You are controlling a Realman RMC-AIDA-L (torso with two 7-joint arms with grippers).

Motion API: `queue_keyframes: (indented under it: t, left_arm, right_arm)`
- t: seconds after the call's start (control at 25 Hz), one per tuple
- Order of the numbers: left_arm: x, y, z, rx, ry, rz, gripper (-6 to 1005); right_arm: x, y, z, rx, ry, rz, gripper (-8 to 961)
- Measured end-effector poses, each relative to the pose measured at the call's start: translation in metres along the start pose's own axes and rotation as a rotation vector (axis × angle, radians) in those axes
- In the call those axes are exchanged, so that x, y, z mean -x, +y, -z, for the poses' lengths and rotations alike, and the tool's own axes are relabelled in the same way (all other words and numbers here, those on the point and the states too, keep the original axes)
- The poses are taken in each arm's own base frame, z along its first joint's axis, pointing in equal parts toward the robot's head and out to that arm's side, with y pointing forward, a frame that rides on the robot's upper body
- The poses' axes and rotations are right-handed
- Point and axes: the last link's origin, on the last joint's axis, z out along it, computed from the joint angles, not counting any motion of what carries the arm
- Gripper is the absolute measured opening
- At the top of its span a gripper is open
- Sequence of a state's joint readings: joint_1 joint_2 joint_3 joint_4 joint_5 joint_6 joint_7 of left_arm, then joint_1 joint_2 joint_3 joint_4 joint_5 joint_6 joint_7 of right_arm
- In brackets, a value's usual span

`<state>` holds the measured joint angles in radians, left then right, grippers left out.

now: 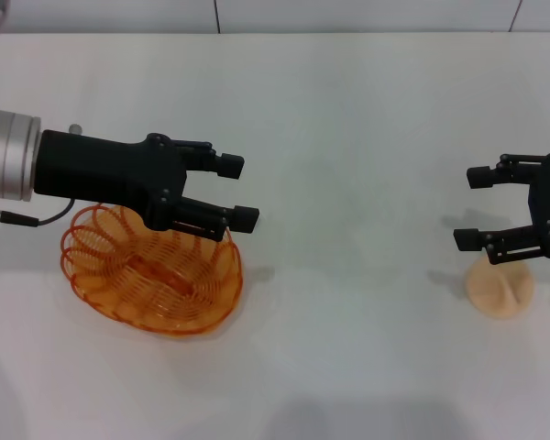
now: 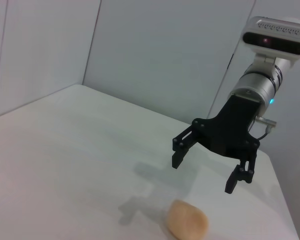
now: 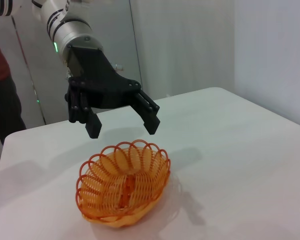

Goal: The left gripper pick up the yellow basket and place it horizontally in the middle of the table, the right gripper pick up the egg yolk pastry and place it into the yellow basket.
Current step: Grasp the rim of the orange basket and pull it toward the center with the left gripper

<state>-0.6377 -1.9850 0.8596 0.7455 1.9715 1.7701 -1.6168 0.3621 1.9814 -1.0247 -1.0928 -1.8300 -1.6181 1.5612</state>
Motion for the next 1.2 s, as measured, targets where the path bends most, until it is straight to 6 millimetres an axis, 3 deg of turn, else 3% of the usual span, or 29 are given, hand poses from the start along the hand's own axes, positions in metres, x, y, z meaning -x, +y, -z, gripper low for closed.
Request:
queue_keyframes:
  t: [0.84,1.2]
  left_arm:
    - [0.000,-0.002,0.006,-0.006,-0.025,0.023,878]
    - [-0.003,-0.013,0.026,-0.073,-0.219,0.155,877]
  right_arm:
    - [0.000,0.001,-0.001,0.003,-0.003,0.005,872]
    - [0.002,0.001,-0.003,0.003,-0.016,0.010,872]
